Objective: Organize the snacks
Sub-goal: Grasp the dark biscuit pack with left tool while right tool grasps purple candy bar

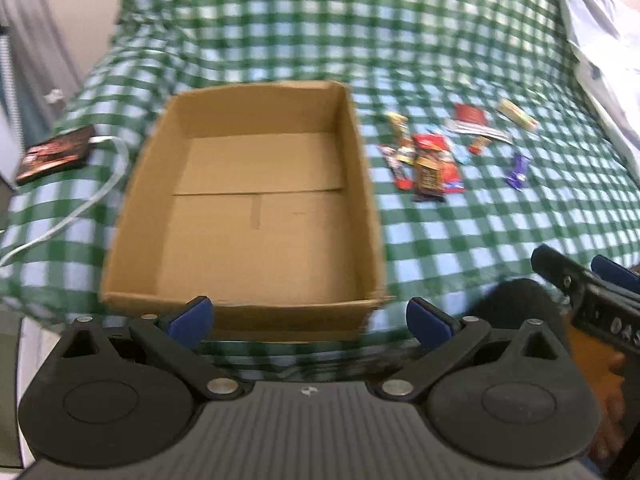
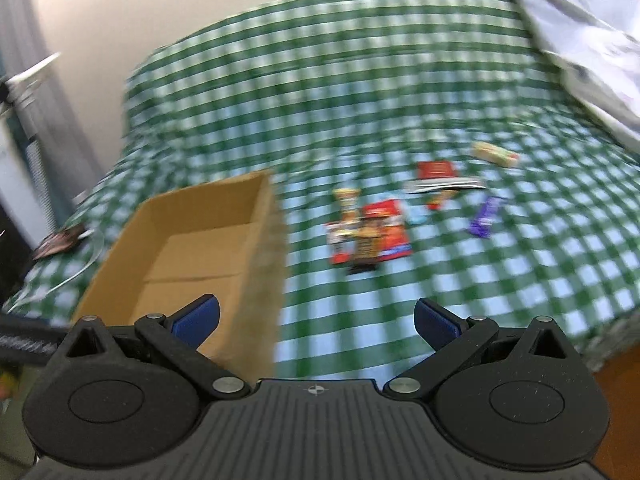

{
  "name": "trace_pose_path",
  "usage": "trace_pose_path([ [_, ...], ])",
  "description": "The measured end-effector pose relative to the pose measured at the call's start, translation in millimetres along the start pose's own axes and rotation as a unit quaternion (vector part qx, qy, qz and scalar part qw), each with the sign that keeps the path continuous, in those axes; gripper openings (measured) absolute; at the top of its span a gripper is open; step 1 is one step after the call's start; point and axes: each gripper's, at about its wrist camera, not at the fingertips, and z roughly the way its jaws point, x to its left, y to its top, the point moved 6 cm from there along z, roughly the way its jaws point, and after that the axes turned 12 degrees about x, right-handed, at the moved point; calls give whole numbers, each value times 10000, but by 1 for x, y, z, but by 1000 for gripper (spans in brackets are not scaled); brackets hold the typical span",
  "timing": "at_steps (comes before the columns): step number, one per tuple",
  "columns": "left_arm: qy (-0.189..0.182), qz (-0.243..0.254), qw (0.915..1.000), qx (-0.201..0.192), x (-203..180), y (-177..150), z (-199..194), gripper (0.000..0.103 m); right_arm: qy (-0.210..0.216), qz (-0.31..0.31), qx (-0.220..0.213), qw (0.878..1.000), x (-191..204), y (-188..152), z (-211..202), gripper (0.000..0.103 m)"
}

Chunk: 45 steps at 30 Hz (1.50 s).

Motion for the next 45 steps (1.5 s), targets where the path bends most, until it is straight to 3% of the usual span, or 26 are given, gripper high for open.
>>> trace_pose_path([
  [7, -357, 346, 9977, 467, -67, 48, 43, 103, -555, 868, -30, 9947, -96, 14, 16, 103],
  [16, -64, 1043, 9898, 970, -143, 125, 149, 103, -980, 1405, 305, 9848, -181, 55, 90, 103],
  [28, -130, 937, 9870, 1295, -173, 211, 282, 103, -1226, 972, 774, 9846, -243, 142, 266, 103],
  [31, -78, 930, 9859, 1389, -170, 218, 304, 102, -1313, 912, 1024, 9818, -254, 144, 302, 103],
  [34, -99, 855, 9855, 1463, -164, 221, 315, 100, -1701, 350, 740, 9820, -248, 137, 311, 103],
  [36, -145, 789, 9856, 1486, -161, 222, 319, 96, -1672, 413, 541, 9836, -250, 133, 309, 103],
  [37, -153, 775, 9859, 1474, -161, 222, 320, 80, -1672, 388, 529, 9837, -250, 132, 310, 103],
  [38, -152, 790, 9859, 1467, -160, 222, 320, 55, -1663, 375, 554, 9838, -251, 133, 310, 103],
  [39, -232, 789, 9854, 1488, -161, 222, 319, 46, -1620, 387, 597, 9842, -252, 133, 309, 101],
  [40, -283, 747, 9862, 1449, -160, 222, 315, 43, -1641, 456, 612, 9835, -253, 133, 306, 96],
  [41, -262, 733, 9873, 1388, -161, 222, 312, 43, -1748, 505, 571, 9817, -253, 134, 300, 75],
  [42, -218, 745, 9885, 1296, -162, 221, 307, 43, -1784, 522, 489, 9813, -249, 135, 293, 60],
  [43, -198, 767, 9893, 1226, -162, 221, 304, 43, -1757, 508, 461, 9821, -249, 134, 289, 35],
  [44, -238, 755, 9896, 1200, -161, 220, 299, 43, -1692, 511, 478, 9831, -250, 135, 287, 20],
  [45, -309, 721, 9896, 1205, -161, 219, 295, 43, -1622, 533, 500, 9841, -250, 135, 287, 19],
])
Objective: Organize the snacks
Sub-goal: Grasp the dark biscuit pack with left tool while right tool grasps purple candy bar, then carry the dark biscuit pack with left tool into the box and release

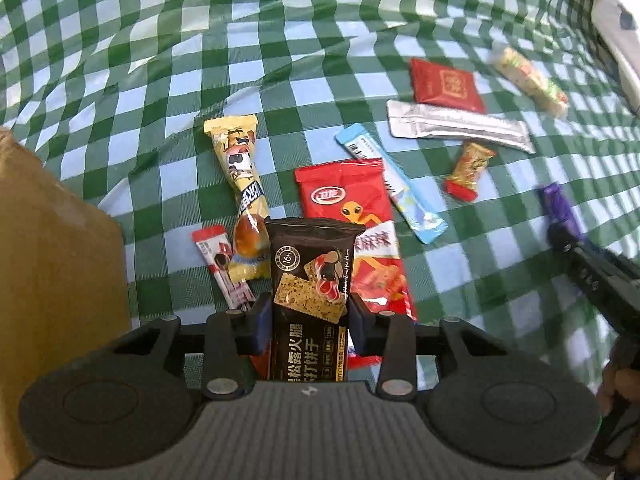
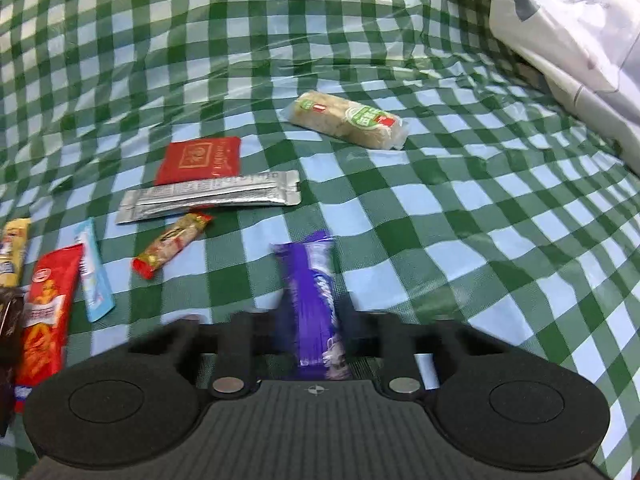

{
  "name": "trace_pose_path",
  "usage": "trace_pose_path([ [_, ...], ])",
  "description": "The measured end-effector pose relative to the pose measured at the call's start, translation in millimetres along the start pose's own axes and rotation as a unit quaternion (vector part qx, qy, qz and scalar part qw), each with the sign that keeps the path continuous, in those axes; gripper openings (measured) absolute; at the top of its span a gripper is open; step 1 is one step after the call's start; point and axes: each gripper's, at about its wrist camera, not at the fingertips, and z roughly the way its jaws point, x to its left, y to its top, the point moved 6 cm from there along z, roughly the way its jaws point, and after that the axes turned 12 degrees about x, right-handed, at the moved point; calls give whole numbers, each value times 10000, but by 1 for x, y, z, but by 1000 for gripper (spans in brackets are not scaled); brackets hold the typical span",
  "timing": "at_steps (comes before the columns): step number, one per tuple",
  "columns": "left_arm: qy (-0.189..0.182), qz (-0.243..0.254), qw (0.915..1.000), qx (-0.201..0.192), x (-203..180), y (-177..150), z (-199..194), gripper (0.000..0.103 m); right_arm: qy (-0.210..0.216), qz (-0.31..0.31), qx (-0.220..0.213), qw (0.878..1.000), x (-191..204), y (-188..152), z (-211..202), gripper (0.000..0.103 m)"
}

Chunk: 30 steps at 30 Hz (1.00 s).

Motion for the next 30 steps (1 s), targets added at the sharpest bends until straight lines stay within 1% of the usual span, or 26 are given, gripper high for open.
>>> trace_pose_path([
  [3, -208, -39, 9997, -99, 0, -12, -21, 43, 122, 65, 34, 9999, -4, -5, -12, 18],
  [7, -386, 5, 9988, -308, -2, -34, -54, 43, 262, 165, -241, 9992, -5, -9, -45, 18],
  [11, -523, 2, 9971, -549, 0, -65, -94, 43, 472, 268, -471, 9974, -2, -20, -91, 18],
  [14, -580, 27, 9958, -713, 2, -90, -124, 43, 681, 237, -556, 9958, 6, -34, -125, 18],
  [18, -529, 56, 9941, -948, 13, -129, -160, 43, 1016, 67, -634, 9928, 27, -59, -175, 18],
  [22, -421, -38, 9921, -1181, 33, -172, -191, 43, 1269, -265, -767, 9886, 54, -84, -223, 18],
  [26, -366, -283, 9903, -1307, 60, -216, -214, 43, 1552, -634, -837, 9823, 85, -105, -262, 18],
  [30, -360, -623, 9878, -1383, 90, -261, -229, 43, 1839, -1048, -870, 9735, 117, -129, -298, 18],
])
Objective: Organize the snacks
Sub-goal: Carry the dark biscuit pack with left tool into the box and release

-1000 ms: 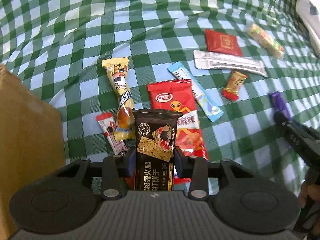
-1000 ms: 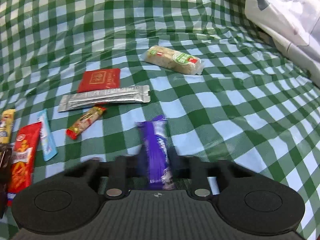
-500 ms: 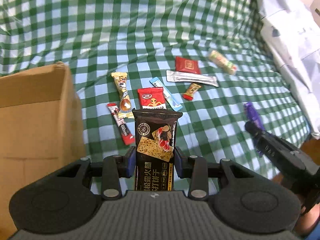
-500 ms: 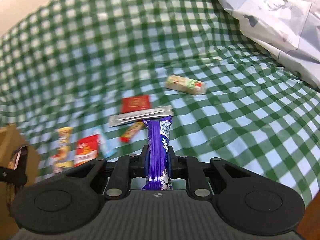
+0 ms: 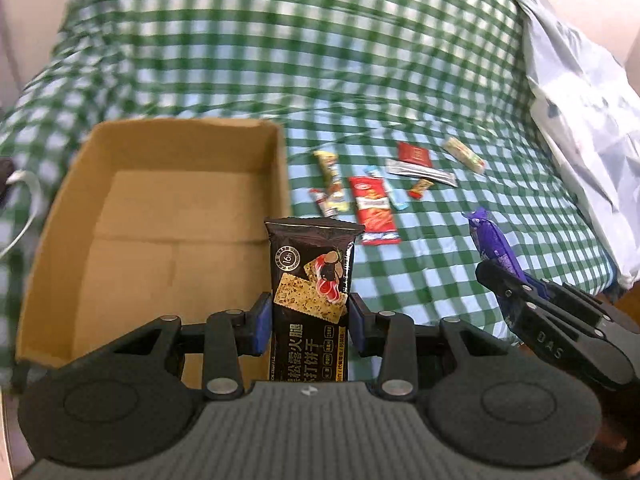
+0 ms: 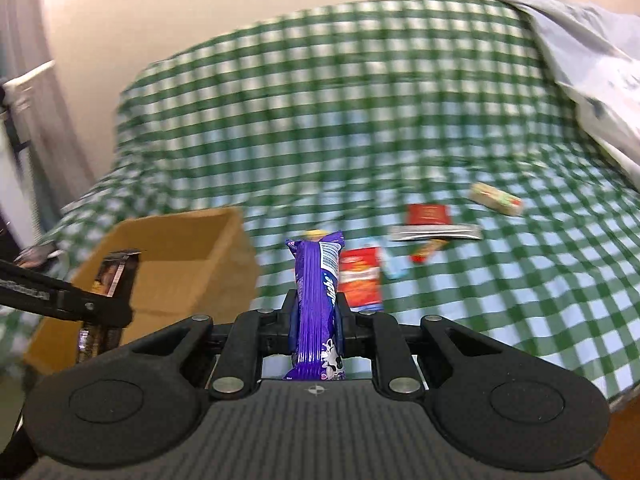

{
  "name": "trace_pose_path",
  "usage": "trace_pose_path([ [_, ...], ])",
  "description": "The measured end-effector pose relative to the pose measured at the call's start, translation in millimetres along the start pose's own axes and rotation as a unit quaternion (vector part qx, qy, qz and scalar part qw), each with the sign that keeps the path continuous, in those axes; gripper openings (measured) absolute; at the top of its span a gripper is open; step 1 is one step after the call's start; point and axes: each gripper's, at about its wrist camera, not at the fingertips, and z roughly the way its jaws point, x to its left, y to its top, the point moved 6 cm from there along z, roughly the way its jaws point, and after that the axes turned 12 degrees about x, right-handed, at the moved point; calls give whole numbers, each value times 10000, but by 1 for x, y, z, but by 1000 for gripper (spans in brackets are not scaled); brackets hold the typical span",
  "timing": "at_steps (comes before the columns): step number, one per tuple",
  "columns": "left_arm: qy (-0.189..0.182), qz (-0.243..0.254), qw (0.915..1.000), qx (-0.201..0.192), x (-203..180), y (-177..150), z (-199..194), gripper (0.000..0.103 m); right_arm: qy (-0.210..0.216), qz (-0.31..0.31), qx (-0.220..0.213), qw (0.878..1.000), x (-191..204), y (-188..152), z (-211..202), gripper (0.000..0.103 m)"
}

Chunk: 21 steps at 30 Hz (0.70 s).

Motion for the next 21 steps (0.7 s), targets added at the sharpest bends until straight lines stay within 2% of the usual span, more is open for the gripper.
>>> trace_pose_path([
  [5, 135, -289, 9993, -175, 37, -39, -25, 43, 345, -495, 31, 9982, 57, -16, -27, 18],
  [10, 259, -471, 9976, -443, 65, -71, -47, 43, 487, -993, 118, 9938, 100, -32, -46, 18],
  [16, 149, -617, 9956, -694, 80, -96, -67, 43, 535, -1355, 293, 9889, 133, -53, -60, 18],
  [21, -1, -681, 9945, -801, 84, -106, -79, 43, 456, -1540, 253, 9867, 151, -60, -69, 18],
])
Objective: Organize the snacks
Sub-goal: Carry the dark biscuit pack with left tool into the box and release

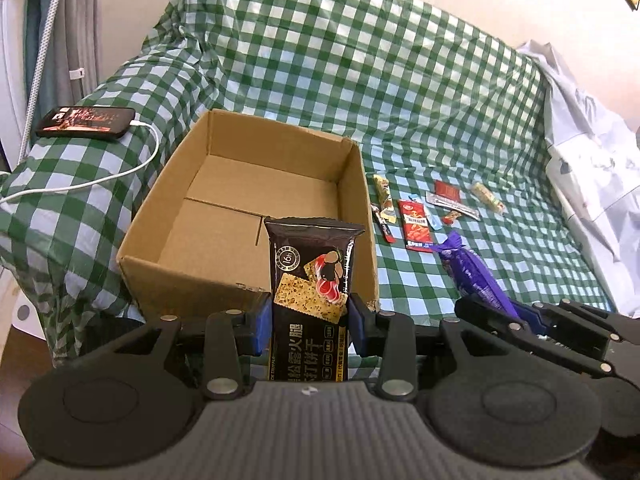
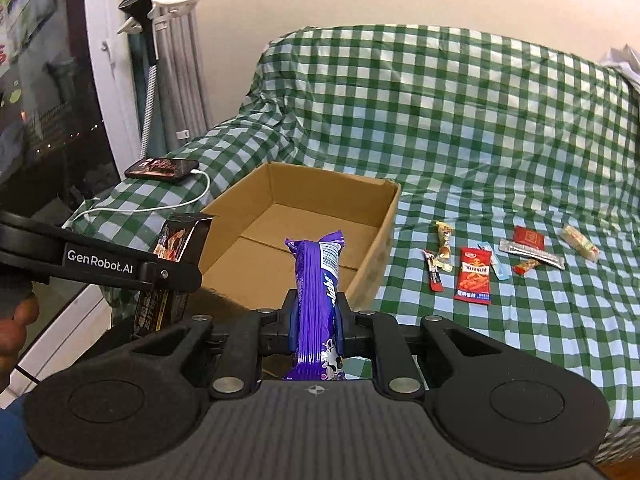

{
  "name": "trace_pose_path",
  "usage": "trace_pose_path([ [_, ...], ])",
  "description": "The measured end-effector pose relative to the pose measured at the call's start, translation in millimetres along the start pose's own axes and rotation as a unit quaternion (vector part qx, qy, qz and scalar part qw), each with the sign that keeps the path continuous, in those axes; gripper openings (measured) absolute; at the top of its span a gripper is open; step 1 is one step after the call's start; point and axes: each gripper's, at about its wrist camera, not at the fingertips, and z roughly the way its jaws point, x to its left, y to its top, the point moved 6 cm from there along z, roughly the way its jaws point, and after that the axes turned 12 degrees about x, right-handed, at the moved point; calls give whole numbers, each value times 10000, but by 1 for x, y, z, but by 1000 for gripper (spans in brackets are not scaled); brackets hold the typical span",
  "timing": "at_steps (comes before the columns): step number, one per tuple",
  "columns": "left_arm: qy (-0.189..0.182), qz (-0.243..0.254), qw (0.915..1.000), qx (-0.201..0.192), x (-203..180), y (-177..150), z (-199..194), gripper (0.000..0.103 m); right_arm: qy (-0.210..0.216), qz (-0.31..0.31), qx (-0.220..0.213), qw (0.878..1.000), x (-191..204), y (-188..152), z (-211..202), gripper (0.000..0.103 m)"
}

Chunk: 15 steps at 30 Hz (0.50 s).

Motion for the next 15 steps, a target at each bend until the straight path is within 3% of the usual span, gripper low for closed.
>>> trace_pose_path([
  [15, -143, -48, 9997, -195, 4, -8, -14, 43, -94, -171, -18, 9998, 16, -5, -8, 18],
])
